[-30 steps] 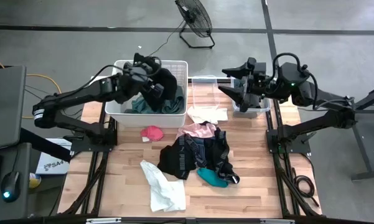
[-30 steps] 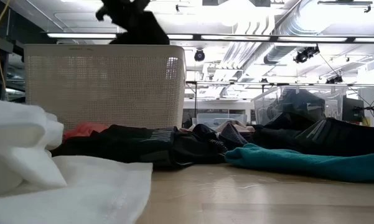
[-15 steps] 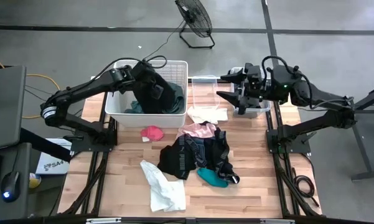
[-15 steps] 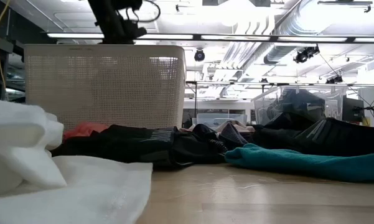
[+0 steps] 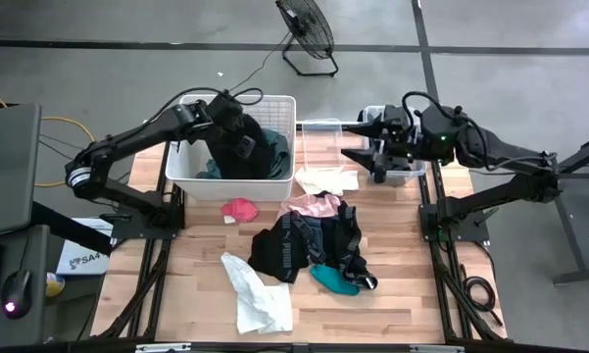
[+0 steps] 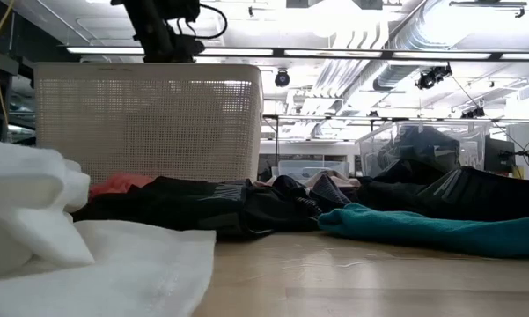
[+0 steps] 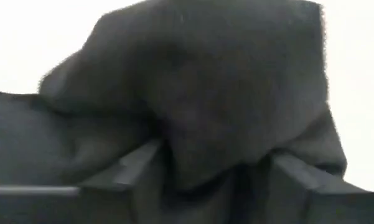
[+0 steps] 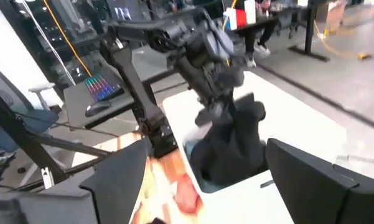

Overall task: Pick & Place Cloths
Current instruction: Put the black shirt into the white bin, then put the right black boxer short into the right transparent bin

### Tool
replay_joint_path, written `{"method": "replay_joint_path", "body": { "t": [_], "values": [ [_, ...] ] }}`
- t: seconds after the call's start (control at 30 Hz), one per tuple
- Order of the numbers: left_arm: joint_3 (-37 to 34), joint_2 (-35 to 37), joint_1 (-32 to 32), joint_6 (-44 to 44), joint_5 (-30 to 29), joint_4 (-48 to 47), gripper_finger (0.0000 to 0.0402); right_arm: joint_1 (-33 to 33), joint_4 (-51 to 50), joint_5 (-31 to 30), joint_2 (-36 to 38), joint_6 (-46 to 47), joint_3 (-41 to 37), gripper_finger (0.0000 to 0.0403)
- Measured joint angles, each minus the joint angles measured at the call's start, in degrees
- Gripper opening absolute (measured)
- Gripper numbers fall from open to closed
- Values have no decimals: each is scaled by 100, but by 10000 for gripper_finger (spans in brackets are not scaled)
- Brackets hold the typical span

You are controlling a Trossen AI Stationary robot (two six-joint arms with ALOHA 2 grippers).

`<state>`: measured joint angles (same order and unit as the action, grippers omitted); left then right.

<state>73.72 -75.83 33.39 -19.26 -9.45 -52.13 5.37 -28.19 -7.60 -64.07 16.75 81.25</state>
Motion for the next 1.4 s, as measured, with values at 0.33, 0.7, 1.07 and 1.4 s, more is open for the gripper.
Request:
{"method": "replay_joint_path", "body": {
  "t": [0.33,0.7,1.07,1.4],
  "values": [
    [923,199,-2,559,411,-602,301,-250,-1579,23,-41,966,0,321],
    [1140,764,-7,781,1542,-912,238,-1259,-3558,-3,-1025,1133,2,321],
    [1139,1243,-758,876,1604,-1376,216,-1479,-3997,424,-2654,794,2,321],
    [1133,1382,-1535,845,990,-2070,216,-1562,-3802,952,-3864,1354,0,321]
  ]
}}
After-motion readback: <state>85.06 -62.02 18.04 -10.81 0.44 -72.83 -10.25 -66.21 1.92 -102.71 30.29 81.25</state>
